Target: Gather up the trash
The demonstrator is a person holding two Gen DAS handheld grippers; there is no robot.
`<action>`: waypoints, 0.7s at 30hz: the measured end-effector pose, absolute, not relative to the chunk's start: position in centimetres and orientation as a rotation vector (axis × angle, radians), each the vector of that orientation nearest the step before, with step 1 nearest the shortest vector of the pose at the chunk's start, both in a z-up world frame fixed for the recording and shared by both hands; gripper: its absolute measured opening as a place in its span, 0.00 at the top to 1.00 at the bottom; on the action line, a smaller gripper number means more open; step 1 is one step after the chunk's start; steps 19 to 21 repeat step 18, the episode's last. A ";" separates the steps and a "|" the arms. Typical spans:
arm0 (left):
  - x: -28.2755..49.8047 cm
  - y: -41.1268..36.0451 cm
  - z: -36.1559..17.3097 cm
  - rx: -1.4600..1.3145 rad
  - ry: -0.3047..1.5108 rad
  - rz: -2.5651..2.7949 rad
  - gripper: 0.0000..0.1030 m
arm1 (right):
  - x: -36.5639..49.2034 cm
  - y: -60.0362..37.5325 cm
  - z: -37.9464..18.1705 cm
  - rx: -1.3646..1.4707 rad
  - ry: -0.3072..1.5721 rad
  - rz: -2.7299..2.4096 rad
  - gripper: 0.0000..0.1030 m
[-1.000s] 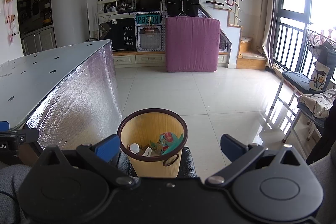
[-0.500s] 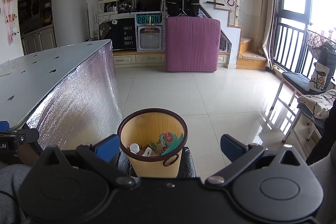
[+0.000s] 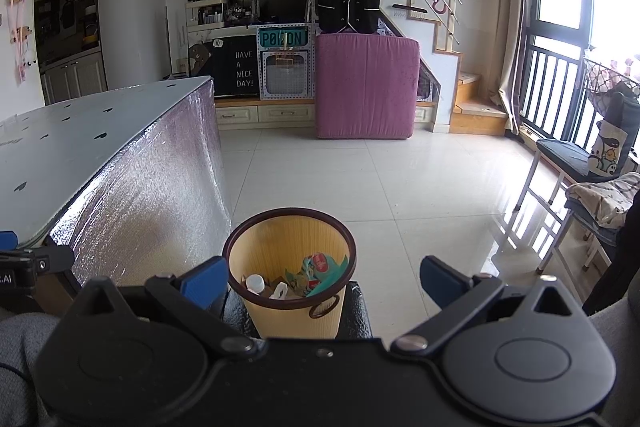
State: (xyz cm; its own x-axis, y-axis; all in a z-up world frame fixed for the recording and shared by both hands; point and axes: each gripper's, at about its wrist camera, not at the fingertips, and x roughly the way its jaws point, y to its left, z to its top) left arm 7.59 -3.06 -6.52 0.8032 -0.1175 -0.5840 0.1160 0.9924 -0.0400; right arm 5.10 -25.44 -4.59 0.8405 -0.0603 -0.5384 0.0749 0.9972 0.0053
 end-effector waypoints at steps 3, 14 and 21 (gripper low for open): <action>7.6 -3.1 -6.5 -0.002 0.626 -0.125 0.00 | 5.1 -25.4 -4.6 0.026 0.568 -0.072 0.00; 7.6 -3.0 -6.5 -0.002 0.626 -0.125 0.00 | 5.1 -25.7 -4.4 0.020 0.566 -0.067 0.00; 7.6 -3.1 -6.6 -0.004 0.626 -0.124 0.00 | 5.1 -25.9 -4.3 0.019 0.566 -0.067 0.00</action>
